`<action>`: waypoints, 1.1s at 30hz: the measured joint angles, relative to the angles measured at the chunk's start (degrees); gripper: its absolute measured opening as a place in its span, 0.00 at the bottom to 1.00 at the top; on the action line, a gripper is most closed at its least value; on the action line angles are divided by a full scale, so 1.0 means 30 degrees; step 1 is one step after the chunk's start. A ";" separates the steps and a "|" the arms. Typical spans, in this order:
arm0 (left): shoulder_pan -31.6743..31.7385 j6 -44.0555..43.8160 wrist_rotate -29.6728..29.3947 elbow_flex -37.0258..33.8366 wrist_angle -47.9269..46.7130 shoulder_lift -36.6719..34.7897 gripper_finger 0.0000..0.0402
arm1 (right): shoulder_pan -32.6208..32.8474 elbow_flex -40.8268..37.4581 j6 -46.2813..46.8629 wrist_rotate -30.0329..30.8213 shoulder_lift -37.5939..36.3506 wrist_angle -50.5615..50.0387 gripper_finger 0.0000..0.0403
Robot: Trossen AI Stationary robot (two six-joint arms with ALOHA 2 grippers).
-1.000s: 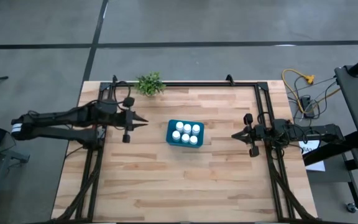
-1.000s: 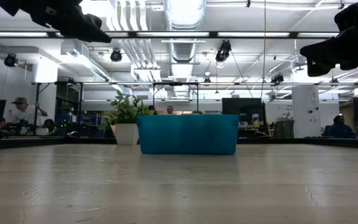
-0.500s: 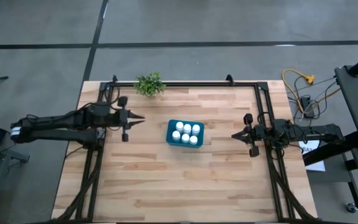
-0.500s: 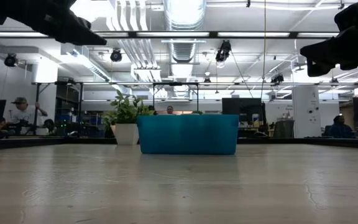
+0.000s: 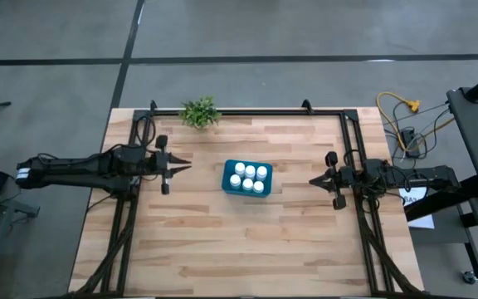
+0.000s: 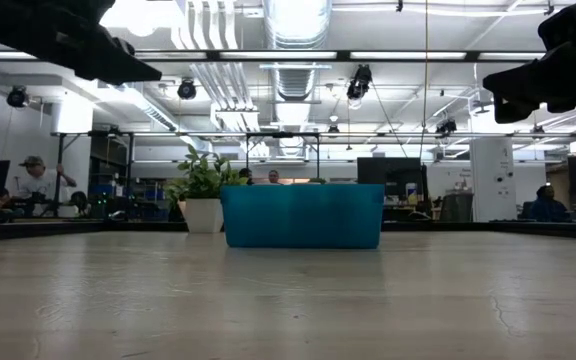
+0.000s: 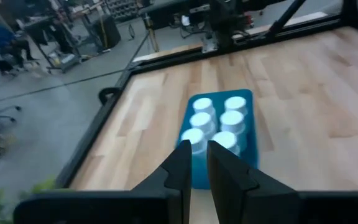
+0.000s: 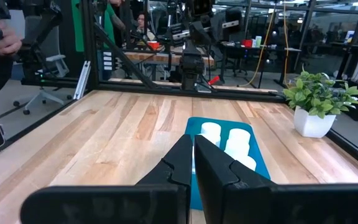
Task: Pick and place pill bottles into a basket
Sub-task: Return to Home Position
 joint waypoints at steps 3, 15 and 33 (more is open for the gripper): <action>-0.0489 -0.0518 0.0018 -0.0511 0.0092 -0.0356 0.08 | 0.0003 0.0000 0.0000 0.0000 0.0000 0.0005 0.02; -0.1761 -0.1862 0.2686 -0.1930 0.0220 -0.2681 0.08 | 0.0000 0.0000 0.0000 0.0004 0.0000 0.0004 0.02; -0.1909 -0.2902 0.4894 -0.4744 0.0014 -0.8702 0.08 | -0.0002 -0.0005 0.0000 0.0000 0.0000 0.0007 0.02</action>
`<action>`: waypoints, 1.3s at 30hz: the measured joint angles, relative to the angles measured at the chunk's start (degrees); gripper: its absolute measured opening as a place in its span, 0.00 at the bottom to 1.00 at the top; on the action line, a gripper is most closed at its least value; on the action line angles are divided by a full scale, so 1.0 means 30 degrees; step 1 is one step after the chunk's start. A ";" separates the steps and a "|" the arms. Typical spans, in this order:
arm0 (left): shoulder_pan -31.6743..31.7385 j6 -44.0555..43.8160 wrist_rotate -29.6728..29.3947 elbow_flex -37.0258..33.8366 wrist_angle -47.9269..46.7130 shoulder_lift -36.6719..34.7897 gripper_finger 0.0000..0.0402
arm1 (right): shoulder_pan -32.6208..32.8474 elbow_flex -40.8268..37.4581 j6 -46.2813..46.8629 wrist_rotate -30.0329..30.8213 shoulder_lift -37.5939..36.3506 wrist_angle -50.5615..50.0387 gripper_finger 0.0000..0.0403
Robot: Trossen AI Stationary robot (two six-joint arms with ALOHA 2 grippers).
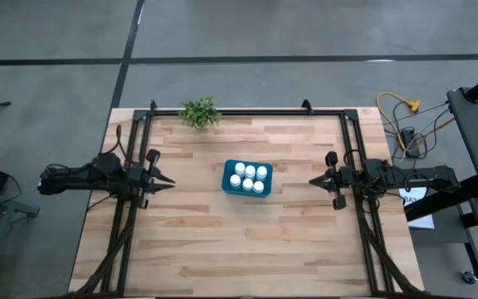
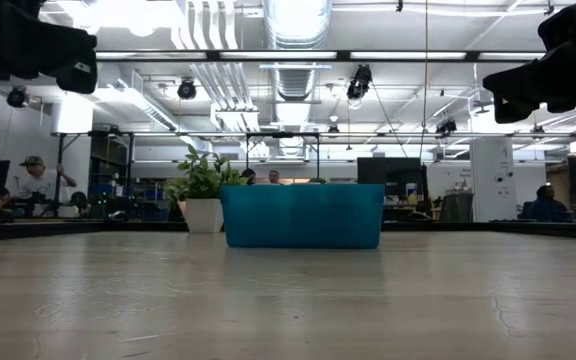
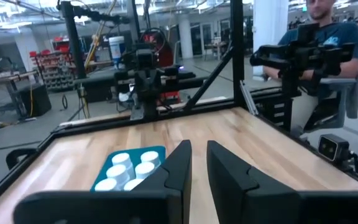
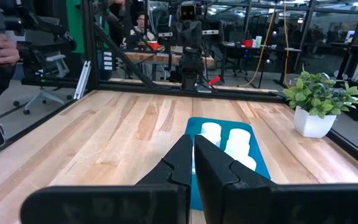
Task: Pick and place pill bottles into a basket
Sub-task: Return to Home Position
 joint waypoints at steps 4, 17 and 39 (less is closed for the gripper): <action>0.0005 0.0007 0.0150 -0.0111 -0.0232 -0.0161 0.08 | 0.0005 0.0005 0.0000 0.0000 0.0000 0.0000 0.02; 0.0019 0.0073 -0.1507 -0.1321 0.1092 -0.0169 0.08 | 0.0005 0.0005 0.0000 0.0002 0.0000 -0.0005 0.02; 0.0005 0.0601 -0.1529 -0.3251 0.5465 -0.0184 0.08 | 0.0005 0.0001 0.0000 0.0004 -0.0007 -0.0004 0.02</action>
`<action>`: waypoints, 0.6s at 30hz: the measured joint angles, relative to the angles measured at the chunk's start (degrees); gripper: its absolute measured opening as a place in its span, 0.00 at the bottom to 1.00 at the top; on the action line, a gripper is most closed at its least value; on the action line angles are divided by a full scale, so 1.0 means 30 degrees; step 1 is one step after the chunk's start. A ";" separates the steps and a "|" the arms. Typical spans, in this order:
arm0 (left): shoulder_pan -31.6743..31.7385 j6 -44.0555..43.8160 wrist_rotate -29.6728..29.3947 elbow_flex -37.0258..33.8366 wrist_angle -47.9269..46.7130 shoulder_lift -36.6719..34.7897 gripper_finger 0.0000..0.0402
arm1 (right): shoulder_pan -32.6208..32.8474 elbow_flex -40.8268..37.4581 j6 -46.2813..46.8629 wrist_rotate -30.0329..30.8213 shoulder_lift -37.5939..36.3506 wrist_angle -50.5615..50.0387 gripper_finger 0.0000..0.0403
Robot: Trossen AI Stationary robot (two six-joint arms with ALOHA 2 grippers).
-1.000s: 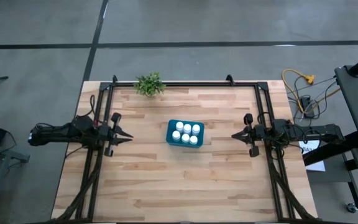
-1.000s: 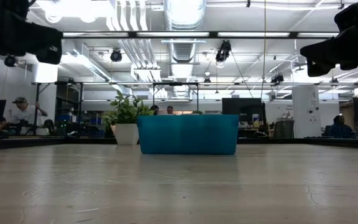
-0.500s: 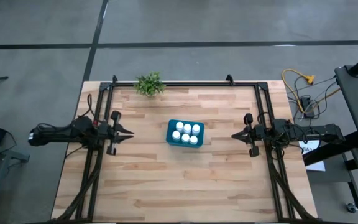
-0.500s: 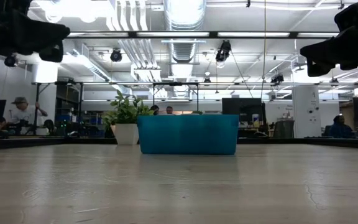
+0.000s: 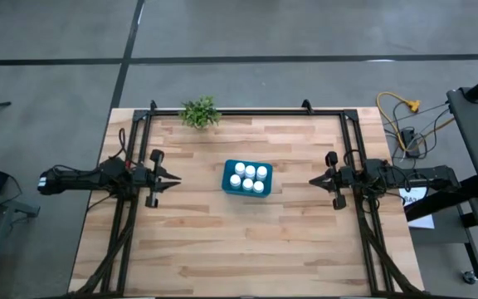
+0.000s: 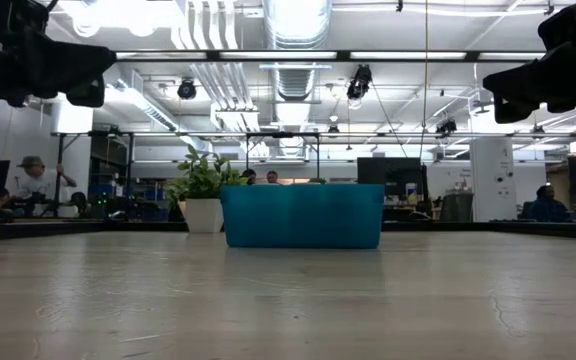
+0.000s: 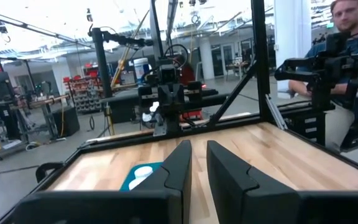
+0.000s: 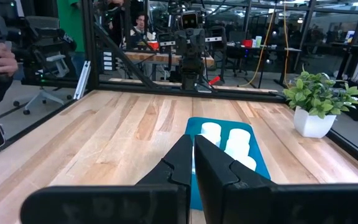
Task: Pick and place pill bottles into a basket
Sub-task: Return to Home Position
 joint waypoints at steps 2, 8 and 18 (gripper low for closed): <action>0.0000 0.0087 0.0014 -0.0007 -0.0014 0.0019 0.08 | -0.0001 0.0003 0.0000 0.0003 0.0006 -0.0003 0.02; 0.0000 -0.0313 0.0898 -0.0015 -0.0022 0.0051 0.08 | -0.0002 0.0004 0.0000 -0.0004 0.0002 -0.0004 0.02; 0.0015 -0.1533 0.1170 -0.0029 -0.1522 0.0284 0.08 | -0.0004 -0.0004 0.0000 -0.0004 0.0000 0.0000 0.02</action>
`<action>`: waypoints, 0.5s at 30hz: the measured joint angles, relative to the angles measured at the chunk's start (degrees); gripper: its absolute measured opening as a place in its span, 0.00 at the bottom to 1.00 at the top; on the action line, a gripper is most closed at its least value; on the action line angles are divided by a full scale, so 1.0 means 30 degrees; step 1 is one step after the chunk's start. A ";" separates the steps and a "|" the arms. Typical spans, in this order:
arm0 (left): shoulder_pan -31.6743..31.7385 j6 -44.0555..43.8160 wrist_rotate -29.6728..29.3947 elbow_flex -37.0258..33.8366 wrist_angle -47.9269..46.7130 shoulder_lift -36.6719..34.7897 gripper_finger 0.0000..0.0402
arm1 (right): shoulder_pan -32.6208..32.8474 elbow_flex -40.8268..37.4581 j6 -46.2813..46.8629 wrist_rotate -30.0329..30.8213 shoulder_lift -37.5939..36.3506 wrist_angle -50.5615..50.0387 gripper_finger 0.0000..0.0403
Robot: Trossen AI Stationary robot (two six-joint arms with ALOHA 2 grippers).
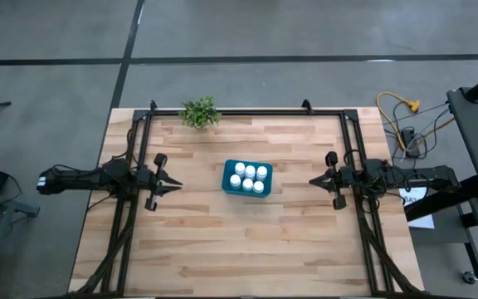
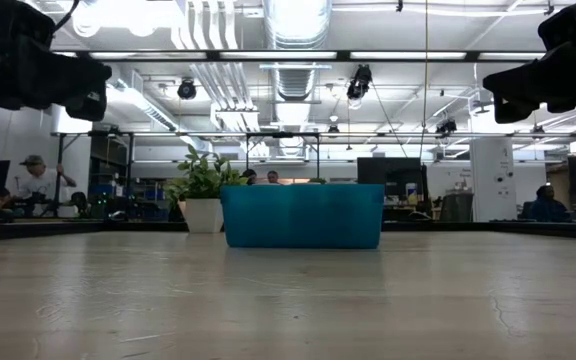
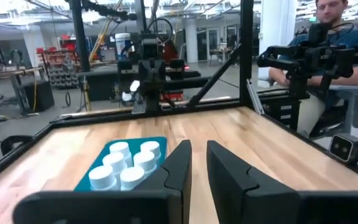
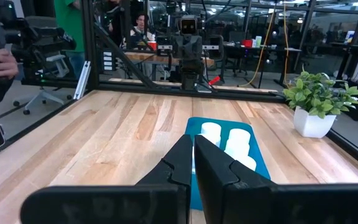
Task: Pick and place pill bottles into a basket
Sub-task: Return to Home Position
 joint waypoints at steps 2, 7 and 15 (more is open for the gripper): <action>0.0000 -0.0043 0.0000 0.0000 -0.0037 0.0083 0.08 | 0.0003 0.0006 0.0000 0.0000 0.0005 0.0003 0.02; 0.0000 -0.1006 0.0000 -0.0007 -0.0055 0.0410 0.08 | -0.0003 0.0006 0.0000 0.0000 0.0001 -0.0003 0.02; -0.0015 -0.0874 -0.1152 -0.0015 -0.0222 0.0532 0.08 | -0.0004 0.0007 0.0000 0.0000 0.0001 -0.0003 0.02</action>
